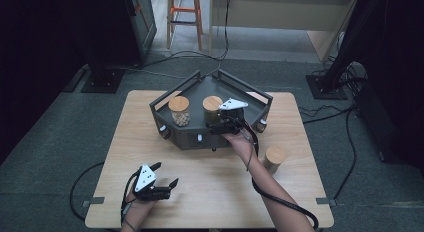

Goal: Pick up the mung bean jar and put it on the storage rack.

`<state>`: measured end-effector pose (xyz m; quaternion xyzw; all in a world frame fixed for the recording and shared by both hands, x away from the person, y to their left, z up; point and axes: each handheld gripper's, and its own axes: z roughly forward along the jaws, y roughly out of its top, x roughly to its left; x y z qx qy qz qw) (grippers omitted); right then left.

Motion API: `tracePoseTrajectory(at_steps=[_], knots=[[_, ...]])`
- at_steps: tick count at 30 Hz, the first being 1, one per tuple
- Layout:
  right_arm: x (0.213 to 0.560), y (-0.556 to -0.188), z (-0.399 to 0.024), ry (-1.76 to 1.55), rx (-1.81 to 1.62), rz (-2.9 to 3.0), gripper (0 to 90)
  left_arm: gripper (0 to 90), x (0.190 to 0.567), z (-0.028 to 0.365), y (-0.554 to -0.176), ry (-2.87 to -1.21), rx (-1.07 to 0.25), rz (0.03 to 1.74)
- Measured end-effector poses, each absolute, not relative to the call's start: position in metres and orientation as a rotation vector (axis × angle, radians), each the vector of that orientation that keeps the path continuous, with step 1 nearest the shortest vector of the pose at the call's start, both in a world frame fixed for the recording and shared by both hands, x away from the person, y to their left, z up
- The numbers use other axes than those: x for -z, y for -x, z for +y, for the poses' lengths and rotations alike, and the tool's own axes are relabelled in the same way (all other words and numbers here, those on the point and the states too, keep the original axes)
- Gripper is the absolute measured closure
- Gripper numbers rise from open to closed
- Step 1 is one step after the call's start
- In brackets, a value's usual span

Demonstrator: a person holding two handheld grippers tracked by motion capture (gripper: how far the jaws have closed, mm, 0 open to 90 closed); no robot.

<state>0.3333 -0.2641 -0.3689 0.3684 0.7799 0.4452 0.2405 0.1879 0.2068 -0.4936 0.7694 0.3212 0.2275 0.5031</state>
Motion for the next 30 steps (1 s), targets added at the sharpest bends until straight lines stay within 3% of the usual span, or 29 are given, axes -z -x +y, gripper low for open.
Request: tracePoseTrajectory(at_steps=[30], knots=[[0.376,-0.29,-0.299,-0.966,-1.328,2.137,5.8,11.1,0.494,0.206,-0.188,-1.859,-0.554,0.78]])
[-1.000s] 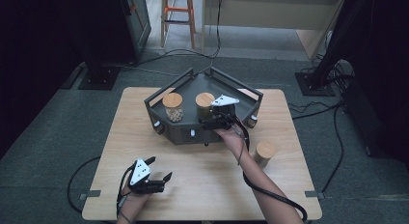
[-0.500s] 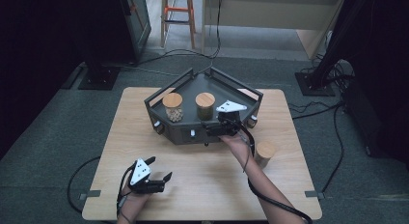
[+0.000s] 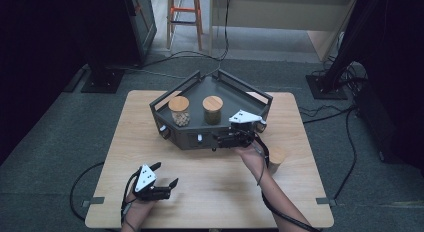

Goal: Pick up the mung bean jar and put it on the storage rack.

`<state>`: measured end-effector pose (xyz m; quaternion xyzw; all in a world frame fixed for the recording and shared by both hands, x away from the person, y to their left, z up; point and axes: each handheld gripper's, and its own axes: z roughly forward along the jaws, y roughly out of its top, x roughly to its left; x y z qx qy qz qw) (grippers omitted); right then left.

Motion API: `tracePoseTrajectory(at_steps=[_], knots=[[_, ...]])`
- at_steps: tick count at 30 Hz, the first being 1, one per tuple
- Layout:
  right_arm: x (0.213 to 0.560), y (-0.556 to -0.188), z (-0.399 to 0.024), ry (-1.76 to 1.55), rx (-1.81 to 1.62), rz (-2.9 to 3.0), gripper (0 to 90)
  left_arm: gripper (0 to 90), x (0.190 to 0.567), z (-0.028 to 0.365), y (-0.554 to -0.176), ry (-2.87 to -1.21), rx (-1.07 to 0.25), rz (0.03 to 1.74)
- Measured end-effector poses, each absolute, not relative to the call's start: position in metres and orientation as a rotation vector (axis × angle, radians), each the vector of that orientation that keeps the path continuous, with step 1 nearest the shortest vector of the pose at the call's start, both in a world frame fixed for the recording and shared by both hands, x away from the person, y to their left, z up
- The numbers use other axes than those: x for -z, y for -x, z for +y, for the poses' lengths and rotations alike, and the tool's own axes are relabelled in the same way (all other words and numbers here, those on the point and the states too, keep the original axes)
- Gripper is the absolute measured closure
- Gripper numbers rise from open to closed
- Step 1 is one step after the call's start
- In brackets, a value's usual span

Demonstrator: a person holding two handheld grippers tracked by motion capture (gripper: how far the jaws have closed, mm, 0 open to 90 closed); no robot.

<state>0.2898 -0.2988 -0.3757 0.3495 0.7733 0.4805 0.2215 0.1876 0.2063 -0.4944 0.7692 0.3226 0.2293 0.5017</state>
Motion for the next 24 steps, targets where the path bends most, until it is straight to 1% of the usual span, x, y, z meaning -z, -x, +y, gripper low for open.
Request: tracePoseTrajectory(at_steps=[24], knots=[[0.39,-0.275,-0.319,-0.962,-1.335,2.175,6.1,11.1,0.496,0.208,-0.189,-1.854,-0.537,0.789]])
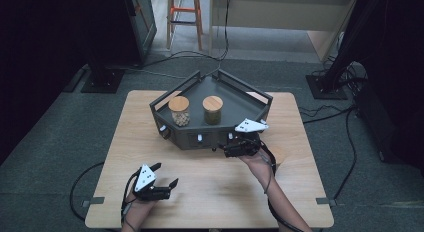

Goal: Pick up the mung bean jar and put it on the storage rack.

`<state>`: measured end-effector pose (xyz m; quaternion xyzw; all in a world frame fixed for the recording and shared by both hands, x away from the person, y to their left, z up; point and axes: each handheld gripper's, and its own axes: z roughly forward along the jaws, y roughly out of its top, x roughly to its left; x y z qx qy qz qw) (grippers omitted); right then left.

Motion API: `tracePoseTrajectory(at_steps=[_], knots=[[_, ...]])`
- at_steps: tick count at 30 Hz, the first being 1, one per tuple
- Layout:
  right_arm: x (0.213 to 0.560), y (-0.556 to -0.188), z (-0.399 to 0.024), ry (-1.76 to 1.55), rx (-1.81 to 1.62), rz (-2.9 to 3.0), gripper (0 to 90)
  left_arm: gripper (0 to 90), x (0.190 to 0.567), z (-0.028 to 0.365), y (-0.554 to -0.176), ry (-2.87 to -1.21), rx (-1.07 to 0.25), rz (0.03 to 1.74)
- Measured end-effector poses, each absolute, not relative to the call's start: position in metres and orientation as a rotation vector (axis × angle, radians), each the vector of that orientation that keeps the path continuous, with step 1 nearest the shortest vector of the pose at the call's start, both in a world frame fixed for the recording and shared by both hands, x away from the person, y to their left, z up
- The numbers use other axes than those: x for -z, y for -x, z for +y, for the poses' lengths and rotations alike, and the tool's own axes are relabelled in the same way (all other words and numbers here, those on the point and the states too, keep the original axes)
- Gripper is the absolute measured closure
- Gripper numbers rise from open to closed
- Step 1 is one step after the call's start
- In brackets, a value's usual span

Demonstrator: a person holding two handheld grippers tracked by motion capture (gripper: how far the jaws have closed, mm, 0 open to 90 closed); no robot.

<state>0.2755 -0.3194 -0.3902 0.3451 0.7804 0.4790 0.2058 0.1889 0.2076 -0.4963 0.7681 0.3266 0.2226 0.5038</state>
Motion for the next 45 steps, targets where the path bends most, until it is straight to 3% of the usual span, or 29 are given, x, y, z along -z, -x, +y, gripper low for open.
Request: tracePoseTrajectory(at_steps=[45], knots=[[0.392,-0.252,-0.359,-0.974,-1.284,2.191,6.3,11.1,0.495,0.207,-0.188,-1.867,-0.546,0.79]])
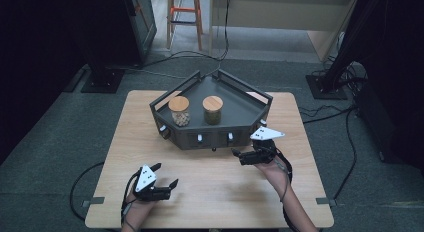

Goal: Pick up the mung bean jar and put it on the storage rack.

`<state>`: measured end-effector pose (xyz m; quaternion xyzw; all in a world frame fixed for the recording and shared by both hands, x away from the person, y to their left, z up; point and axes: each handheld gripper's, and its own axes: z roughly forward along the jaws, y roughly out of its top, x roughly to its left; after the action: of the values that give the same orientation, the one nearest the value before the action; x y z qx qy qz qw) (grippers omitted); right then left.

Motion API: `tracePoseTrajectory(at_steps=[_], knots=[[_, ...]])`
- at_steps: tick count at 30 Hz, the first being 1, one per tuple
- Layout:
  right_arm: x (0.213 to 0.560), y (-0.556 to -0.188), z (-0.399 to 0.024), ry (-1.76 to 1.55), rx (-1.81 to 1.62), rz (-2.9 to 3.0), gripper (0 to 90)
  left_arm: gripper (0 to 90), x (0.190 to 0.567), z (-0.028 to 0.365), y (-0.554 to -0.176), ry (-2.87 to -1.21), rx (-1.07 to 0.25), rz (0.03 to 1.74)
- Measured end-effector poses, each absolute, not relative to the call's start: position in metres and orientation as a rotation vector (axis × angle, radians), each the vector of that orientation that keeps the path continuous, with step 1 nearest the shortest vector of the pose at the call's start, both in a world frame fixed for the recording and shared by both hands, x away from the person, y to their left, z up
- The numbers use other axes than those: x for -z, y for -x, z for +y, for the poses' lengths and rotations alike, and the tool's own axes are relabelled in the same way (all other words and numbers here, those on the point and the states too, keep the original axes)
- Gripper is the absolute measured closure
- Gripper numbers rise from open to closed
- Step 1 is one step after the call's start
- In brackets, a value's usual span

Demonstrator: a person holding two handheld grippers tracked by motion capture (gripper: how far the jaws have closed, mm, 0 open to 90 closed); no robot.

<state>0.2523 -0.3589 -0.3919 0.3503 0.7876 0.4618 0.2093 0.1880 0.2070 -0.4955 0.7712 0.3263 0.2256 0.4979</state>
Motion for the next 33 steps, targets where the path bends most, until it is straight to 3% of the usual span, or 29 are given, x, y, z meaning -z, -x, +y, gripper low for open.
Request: tracePoseTrajectory(at_steps=[33], knots=[[0.401,-0.236,-0.399,-1.051,-1.254,2.142,6.3,11.1,0.497,0.206,-0.189,-1.868,-0.541,0.793]])
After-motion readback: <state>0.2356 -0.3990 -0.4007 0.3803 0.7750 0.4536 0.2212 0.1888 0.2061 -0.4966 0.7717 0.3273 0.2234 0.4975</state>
